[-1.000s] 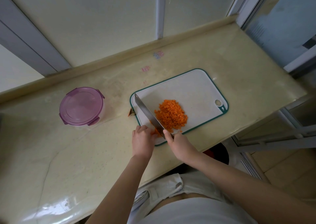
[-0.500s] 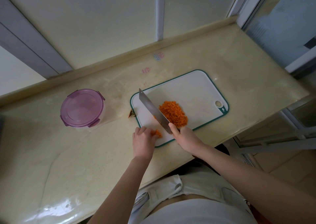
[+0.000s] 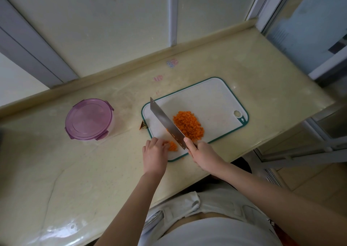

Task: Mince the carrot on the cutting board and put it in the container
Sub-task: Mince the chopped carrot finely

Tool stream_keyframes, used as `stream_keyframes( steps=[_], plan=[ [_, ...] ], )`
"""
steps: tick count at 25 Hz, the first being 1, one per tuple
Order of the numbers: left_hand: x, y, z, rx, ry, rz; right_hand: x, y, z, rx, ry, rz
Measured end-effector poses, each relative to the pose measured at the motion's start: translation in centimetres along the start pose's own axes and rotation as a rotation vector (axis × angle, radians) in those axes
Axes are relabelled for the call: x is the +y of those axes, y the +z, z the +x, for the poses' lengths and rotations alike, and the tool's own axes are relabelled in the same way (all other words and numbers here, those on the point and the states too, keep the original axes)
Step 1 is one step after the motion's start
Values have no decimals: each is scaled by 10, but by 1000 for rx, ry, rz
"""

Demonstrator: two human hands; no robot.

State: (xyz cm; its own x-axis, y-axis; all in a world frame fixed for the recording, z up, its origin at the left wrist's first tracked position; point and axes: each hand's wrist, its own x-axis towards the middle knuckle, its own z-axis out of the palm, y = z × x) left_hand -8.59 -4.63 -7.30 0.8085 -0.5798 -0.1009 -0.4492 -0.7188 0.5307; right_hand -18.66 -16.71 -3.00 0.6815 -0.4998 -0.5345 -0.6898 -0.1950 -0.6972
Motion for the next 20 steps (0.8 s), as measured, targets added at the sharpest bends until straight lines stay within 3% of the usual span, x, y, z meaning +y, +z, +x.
stream_keyframes(
  steps=[12,20],
  plan=[
    [8,1,1,-4,41,184,2,10,-5,-30,39,-54],
    [7,2,5,-26,54,152,-2,14,-3,-34,85,-109]
  ],
)
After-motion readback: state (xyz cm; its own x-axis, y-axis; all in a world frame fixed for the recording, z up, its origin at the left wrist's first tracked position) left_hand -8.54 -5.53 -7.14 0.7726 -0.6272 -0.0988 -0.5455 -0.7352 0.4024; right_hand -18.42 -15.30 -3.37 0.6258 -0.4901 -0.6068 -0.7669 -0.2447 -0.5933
